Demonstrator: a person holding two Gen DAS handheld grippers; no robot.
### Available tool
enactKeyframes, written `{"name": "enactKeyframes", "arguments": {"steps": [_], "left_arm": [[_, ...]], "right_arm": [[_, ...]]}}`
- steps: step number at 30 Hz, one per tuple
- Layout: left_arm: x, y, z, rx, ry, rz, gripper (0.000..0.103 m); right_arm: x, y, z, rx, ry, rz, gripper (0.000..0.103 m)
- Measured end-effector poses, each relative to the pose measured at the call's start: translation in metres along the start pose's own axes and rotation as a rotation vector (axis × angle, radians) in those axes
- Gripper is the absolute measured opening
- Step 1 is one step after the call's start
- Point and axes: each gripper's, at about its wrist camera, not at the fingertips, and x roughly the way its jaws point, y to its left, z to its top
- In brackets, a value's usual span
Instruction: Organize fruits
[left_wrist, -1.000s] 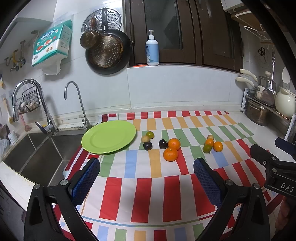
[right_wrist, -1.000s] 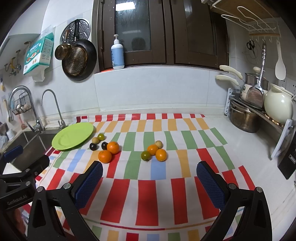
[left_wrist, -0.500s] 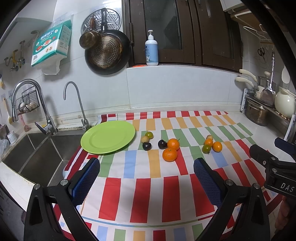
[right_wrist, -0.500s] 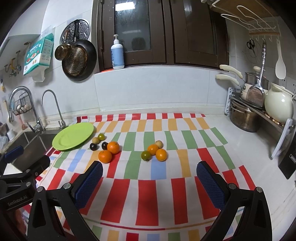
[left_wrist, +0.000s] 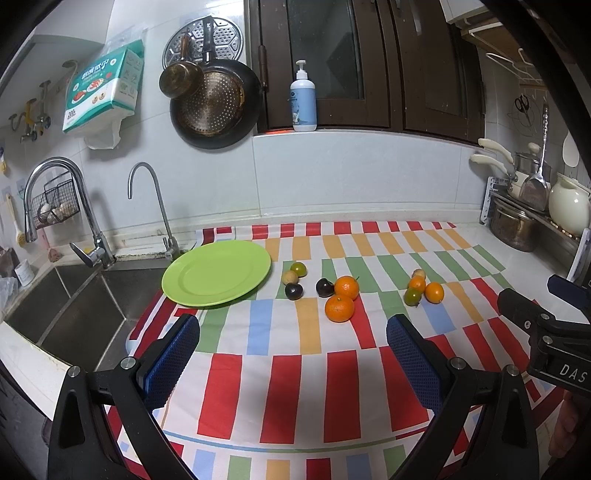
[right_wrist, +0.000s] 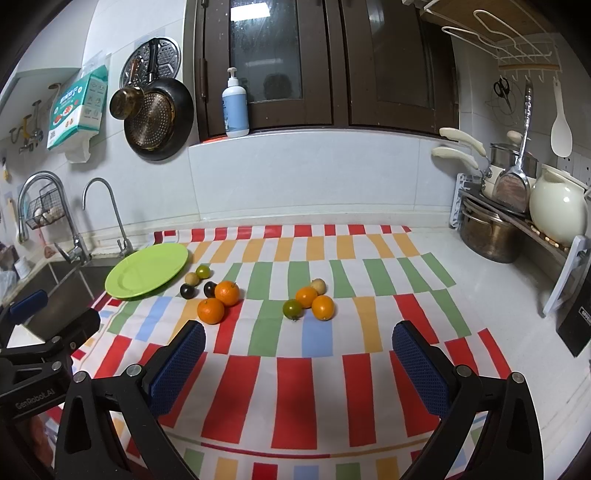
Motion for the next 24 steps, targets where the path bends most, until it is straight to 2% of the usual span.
{"name": "enactKeyframes", "arguments": {"steps": [24], "left_arm": [[-0.0004, -0.0007, -0.0008, 0.0, 0.0, -0.002, 0.103]], "right_arm": [[0.0006, 0.0005, 0.0, 0.001, 0.004, 0.002, 0.103]]}}
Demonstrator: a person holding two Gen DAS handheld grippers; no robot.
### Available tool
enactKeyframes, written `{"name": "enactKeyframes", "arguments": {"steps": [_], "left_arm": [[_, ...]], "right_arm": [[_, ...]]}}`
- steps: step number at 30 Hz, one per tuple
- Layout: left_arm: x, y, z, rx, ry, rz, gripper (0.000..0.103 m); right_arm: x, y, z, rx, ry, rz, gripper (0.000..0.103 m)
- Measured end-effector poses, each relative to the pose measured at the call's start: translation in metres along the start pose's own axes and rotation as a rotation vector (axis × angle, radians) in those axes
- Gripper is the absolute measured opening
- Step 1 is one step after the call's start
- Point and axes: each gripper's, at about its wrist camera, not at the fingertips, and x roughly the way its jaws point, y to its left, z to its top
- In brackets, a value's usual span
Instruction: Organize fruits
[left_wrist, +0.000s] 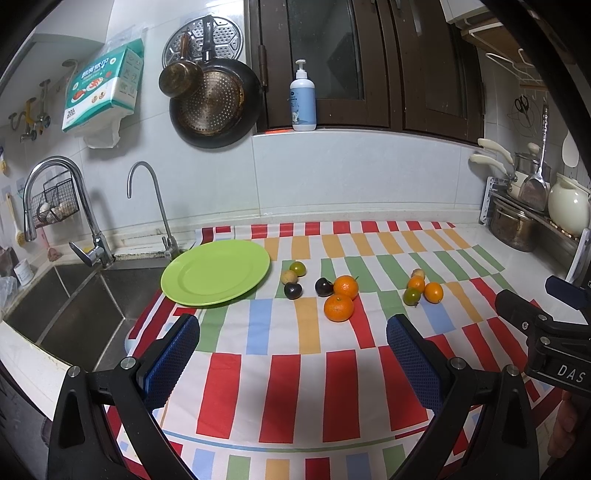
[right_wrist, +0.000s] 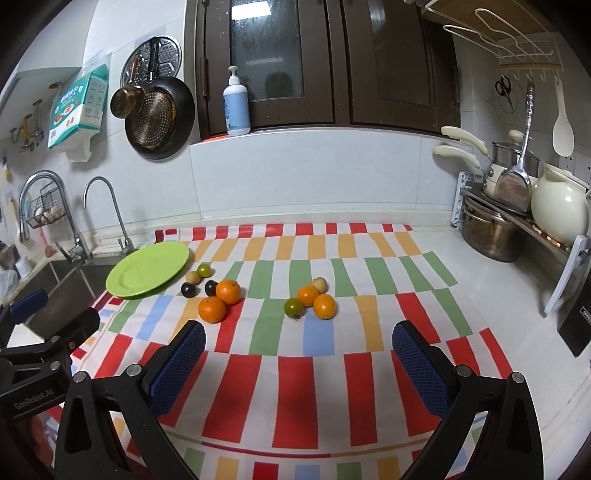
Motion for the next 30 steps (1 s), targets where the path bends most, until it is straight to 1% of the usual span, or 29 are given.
{"name": "enactKeyframes", "arguments": {"steps": [7, 13, 18, 22, 27, 29, 30], "left_arm": [[0.004, -0.002, 0.0, 0.001, 0.013, -0.007, 0.103], [0.014, -0.006, -0.002, 0.016, 0.041, -0.027, 0.103], [0.029, -0.008, 0.001, 0.01, 0.049, -0.048, 0.103], [0.047, -0.011, 0.005, 0.013, 0.051, -0.051, 0.102], [0.073, -0.015, 0.009, 0.024, 0.068, -0.064, 0.095], [0.084, -0.018, 0.011, 0.027, 0.079, -0.07, 0.094], [0.089, -0.019, 0.011, 0.029, 0.084, -0.074, 0.092]], "right_arm": [[0.004, 0.002, -0.003, -0.001, 0.013, 0.004, 0.103], [0.015, -0.001, -0.005, 0.01, 0.045, 0.016, 0.103], [0.028, -0.002, -0.003, -0.003, 0.058, 0.001, 0.103], [0.044, -0.003, 0.002, -0.02, 0.058, -0.016, 0.102], [0.069, -0.005, 0.008, -0.032, 0.071, -0.024, 0.101], [0.082, -0.008, 0.009, -0.032, 0.089, -0.02, 0.096], [0.087, -0.009, 0.01, -0.031, 0.095, -0.018, 0.096]]}}
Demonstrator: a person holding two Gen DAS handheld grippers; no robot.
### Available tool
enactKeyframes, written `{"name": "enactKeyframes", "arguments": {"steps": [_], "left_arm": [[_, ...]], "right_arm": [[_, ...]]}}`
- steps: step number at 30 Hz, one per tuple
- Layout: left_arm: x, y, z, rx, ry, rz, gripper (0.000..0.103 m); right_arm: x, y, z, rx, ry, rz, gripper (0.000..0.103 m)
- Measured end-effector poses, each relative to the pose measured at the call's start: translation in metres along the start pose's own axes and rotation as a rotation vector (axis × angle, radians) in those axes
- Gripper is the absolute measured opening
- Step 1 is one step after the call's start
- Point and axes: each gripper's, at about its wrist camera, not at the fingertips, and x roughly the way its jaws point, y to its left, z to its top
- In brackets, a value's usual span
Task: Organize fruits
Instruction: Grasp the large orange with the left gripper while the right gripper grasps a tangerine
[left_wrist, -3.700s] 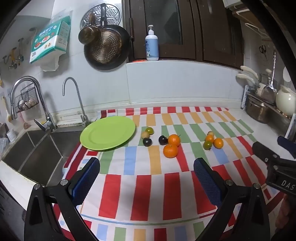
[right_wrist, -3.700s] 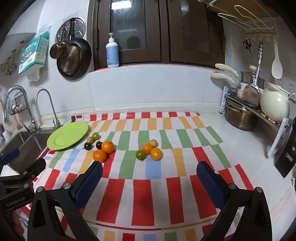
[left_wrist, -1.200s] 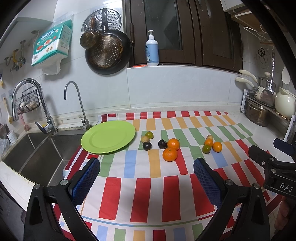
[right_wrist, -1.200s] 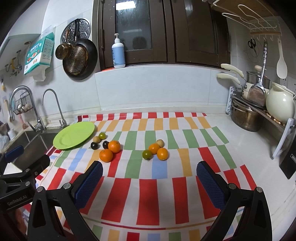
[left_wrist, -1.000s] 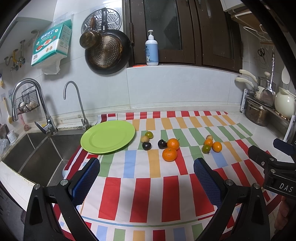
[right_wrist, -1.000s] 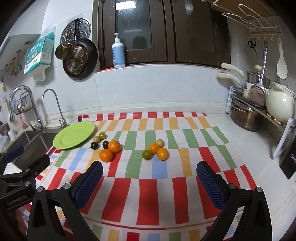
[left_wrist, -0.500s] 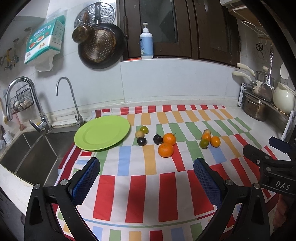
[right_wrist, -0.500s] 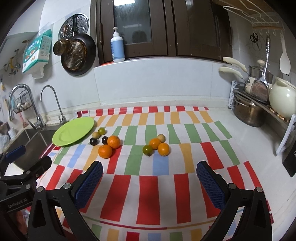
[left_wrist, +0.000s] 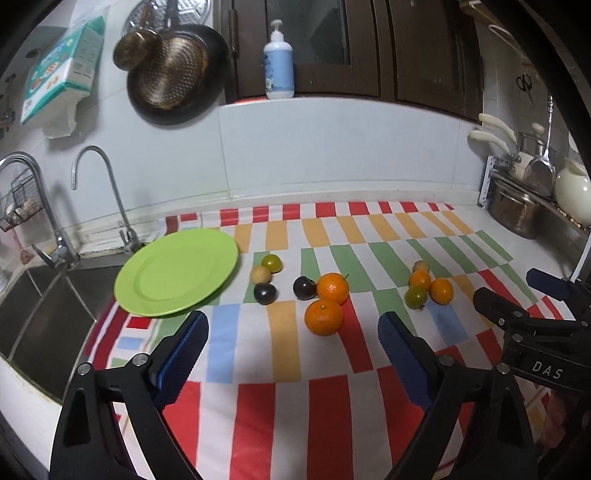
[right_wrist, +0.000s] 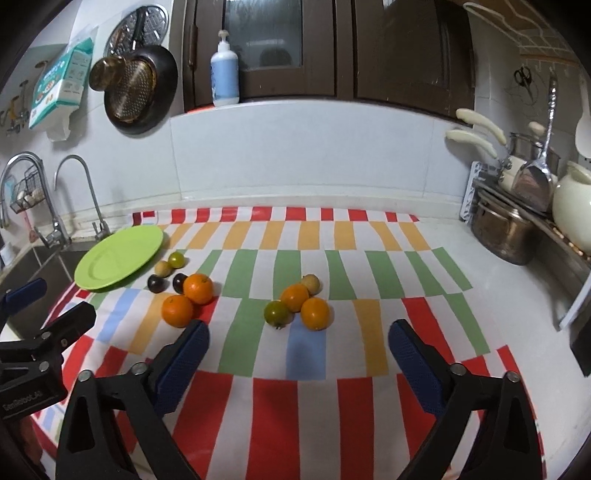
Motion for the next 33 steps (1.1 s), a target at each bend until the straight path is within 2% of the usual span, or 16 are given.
{"name": "enactKeyframes", "arguments": {"steps": [8, 12, 18, 33], "left_arm": [[0.044, -0.01, 0.0, 0.006, 0.065, -0.032, 0.079], [0.064, -0.016, 0.0, 0.007, 0.098, -0.044, 0.069], [0.09, -0.018, -0.004, -0.011, 0.153, -0.05, 0.062], [0.119, -0.023, -0.005, -0.007, 0.234, -0.059, 0.046]], "right_arm": [[0.043, -0.014, 0.003, 0.001, 0.057, -0.007, 0.079], [0.062, -0.02, 0.001, 0.009, 0.086, -0.007, 0.07], [0.088, -0.026, 0.001, 0.006, 0.132, 0.008, 0.059], [0.121, -0.03, 0.0, 0.004, 0.213, 0.056, 0.038]]}}
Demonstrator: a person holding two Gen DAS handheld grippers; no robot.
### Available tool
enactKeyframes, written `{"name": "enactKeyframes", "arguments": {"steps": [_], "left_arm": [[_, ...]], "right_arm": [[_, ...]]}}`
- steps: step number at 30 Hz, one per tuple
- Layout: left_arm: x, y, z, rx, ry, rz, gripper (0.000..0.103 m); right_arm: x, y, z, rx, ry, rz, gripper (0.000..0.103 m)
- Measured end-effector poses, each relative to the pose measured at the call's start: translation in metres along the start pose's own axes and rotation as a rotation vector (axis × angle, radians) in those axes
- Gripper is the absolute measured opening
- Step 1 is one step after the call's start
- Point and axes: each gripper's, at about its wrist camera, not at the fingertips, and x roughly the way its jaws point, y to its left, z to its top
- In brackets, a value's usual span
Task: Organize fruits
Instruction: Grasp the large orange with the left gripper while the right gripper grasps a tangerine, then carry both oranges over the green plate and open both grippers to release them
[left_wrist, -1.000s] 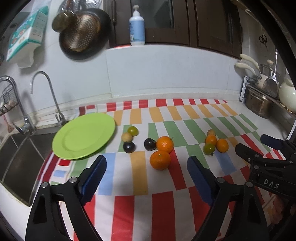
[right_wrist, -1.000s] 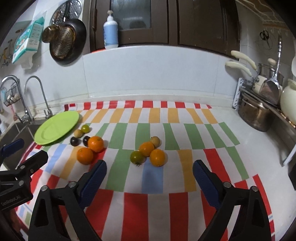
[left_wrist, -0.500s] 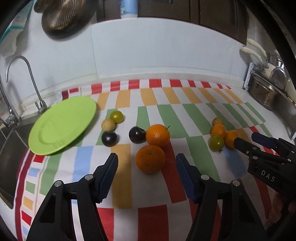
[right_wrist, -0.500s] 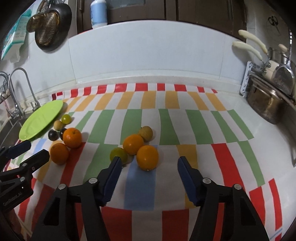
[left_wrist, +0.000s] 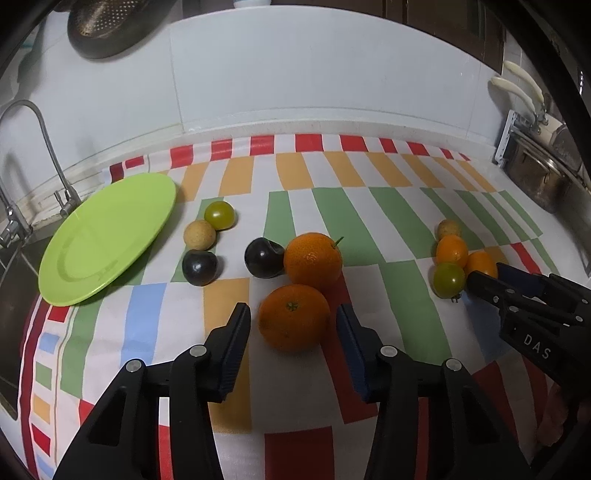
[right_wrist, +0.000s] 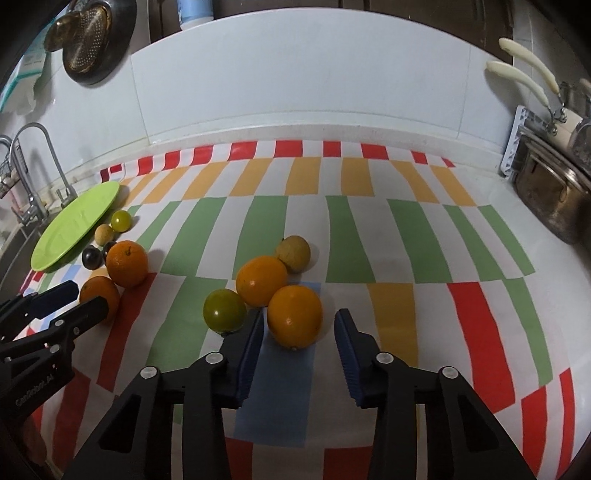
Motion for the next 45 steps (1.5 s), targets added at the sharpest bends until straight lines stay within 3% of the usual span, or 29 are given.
{"name": "enactKeyframes", "arguments": {"steps": [12, 26, 45], "left_arm": [[0.004, 0.001, 0.0, 0.003, 0.006, -0.005, 0.041], [-0.042, 0.015, 0.004, 0.011, -0.069, -0.046, 0.041], [-0.099, 0.103, 0.009, -0.023, -0.159, -0.01, 0.041]], "right_arm": [[0.001, 0.001, 0.0, 0.005, 0.001, -0.004, 0.033], [-0.047, 0.031, 0.001, -0.046, -0.071, 0.048, 0.033], [-0.086, 0.14, 0.025, -0.147, -0.161, 0.193, 0.033]]}}
